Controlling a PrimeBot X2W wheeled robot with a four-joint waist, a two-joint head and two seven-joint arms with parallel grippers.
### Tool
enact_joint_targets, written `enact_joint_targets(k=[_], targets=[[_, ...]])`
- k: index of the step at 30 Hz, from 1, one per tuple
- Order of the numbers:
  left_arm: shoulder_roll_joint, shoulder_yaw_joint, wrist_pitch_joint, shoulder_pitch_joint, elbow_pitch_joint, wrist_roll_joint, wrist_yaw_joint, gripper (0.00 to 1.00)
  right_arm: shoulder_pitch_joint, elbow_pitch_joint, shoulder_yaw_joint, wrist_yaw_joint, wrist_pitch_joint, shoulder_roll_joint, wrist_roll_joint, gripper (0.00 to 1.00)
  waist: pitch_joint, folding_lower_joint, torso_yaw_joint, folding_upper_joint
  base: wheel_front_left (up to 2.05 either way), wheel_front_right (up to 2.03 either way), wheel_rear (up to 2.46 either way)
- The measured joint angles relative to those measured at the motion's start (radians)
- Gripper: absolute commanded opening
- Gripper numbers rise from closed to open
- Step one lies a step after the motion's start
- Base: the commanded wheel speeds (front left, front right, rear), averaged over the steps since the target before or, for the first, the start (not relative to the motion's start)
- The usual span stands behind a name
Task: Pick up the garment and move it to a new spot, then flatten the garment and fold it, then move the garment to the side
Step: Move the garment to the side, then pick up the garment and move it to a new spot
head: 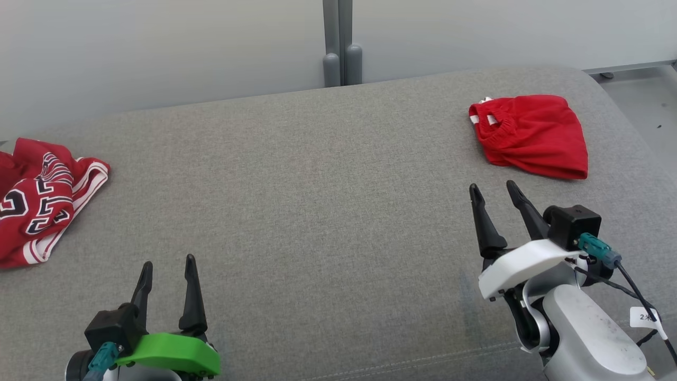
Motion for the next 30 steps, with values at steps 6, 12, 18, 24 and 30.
enact_joint_targets(k=[6, 12, 18, 24, 30], targets=[[0.0, 0.002, 0.0, 0.003, -0.004, 0.008, 0.0, 1.0, 0.033, -0.021, -0.02, 0.0, 0.0, 0.007, -0.026, 1.0, -0.006, 0.0, -0.002, 0.0, 0.0, 0.0, 0.0], [0.0, 0.0, 0.0, 0.01, -0.006, 0.01, 0.0, 1.0, 0.062, -0.041, -0.037, 0.0, 0.0, 0.017, -0.056, 1.0, -0.011, 0.0, -0.002, 0.0, 0.0, 0.0, 0.0], [0.0, 0.0, 0.0, 0.014, -0.01, 0.013, 0.0, 1.0, 0.083, -0.058, -0.045, 0.0, 0.0, 0.025, -0.068, 1.0, -0.015, 0.0, 0.003, 0.0, 0.0, 0.0, 0.0], [0.0, 0.0, 0.0, 0.019, -0.019, 0.015, 0.0, 1.0, 0.098, -0.07, -0.052, 0.0, 0.0, 0.03, -0.082, 1.0, -0.016, 0.0, 0.008, 0.0, 0.0, 0.0, 0.0], [-0.001, -0.01, 0.0, 0.02, -0.025, 0.017, 0.0, 1.0, 0.122, -0.083, -0.081, 0.0, 0.0, 0.031, -0.105, 1.0, -0.014, 0.0, 0.025, 0.0, 0.0, 0.0, 0.0]])
